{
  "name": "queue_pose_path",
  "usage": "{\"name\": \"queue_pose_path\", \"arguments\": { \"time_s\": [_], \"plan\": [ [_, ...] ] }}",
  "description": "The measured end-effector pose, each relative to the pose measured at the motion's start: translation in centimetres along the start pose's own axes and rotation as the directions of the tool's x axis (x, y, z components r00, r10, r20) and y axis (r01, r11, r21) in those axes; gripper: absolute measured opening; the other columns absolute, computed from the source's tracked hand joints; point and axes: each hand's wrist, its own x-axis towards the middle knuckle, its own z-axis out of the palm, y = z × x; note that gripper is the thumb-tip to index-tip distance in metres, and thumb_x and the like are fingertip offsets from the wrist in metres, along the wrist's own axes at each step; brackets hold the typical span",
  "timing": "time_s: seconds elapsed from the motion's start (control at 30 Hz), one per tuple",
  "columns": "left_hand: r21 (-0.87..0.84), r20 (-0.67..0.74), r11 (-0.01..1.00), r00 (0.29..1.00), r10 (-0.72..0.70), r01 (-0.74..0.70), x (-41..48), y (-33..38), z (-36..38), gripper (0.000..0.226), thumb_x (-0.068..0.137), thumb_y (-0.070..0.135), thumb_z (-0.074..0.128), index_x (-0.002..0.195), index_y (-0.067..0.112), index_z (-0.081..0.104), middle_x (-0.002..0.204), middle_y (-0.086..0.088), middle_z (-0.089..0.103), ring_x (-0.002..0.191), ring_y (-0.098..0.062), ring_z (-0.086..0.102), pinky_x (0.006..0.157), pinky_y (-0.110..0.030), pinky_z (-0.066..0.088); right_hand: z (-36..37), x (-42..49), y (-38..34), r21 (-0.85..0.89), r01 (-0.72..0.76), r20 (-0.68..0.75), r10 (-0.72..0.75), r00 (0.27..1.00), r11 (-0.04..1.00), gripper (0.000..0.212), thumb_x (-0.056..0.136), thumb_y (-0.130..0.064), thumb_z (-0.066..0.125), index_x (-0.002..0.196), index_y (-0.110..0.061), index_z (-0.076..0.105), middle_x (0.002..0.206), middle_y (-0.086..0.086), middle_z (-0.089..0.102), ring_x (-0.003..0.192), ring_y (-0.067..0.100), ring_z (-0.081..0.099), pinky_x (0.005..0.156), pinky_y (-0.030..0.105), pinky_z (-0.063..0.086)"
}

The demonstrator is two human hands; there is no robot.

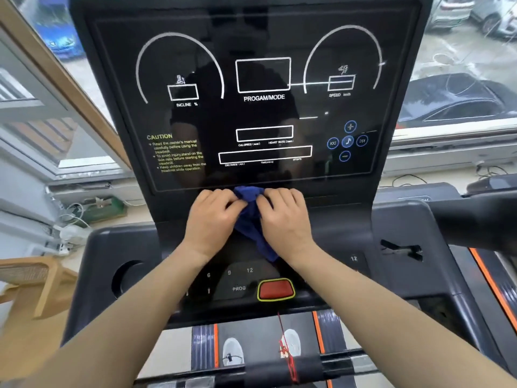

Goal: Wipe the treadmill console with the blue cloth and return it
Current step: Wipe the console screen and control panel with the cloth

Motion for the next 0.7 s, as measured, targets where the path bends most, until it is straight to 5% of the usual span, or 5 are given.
{"name": "queue_pose_path", "arguments": {
  "time_s": [0.17, 0.37, 0.7],
  "plan": [
    [0.125, -0.003, 0.988, 0.996, -0.093, 0.092, -4.1, -5.0, -2.8, 0.006, 0.082, 0.004, 0.070, 0.085, 0.009, 0.073, 0.085, -0.008, 0.068, 0.076, -0.030, 0.061, 0.070, -0.038, 0.038, 1.8, 2.4, -6.7, 0.043, 0.077, 0.054, -0.079, 0.995, 0.996, 0.020, 0.096, -0.006, 0.049, 0.093, -0.006, 0.069, 0.087, 0.011, 0.065, 0.080, 0.033, 0.058, 0.079, 0.043, 0.045],
    [0.107, -0.068, 0.990, 0.994, -0.086, 0.093, -2.6, -2.4, -1.7, 0.009, 0.086, 0.004, 0.066, 0.079, 0.009, 0.070, 0.080, -0.007, 0.064, 0.072, -0.031, 0.058, 0.064, -0.039, 0.038, 0.6, 1.1, -2.7, -0.036, 0.170, 0.011, -0.170, 0.985, 0.985, 0.023, 0.099, -0.012, 0.049, 0.104, -0.010, 0.071, 0.096, 0.008, 0.069, 0.081, 0.031, 0.060, 0.077, 0.043, 0.047],
    [-0.133, -0.002, 0.990, 0.999, 0.052, -0.051, 7.9, 11.0, 5.1, 0.011, 0.075, 0.003, 0.073, 0.071, 0.007, 0.065, 0.073, -0.009, 0.059, 0.065, -0.030, 0.055, 0.060, -0.039, 0.042, -5.3, -3.7, 11.3, -0.243, -0.144, 0.200, 0.195, 0.960, 0.959, 0.024, 0.076, -0.019, 0.066, 0.097, -0.009, 0.069, 0.101, 0.010, 0.069, 0.087, 0.036, 0.059, 0.074, 0.044, 0.043]
  ]
}}
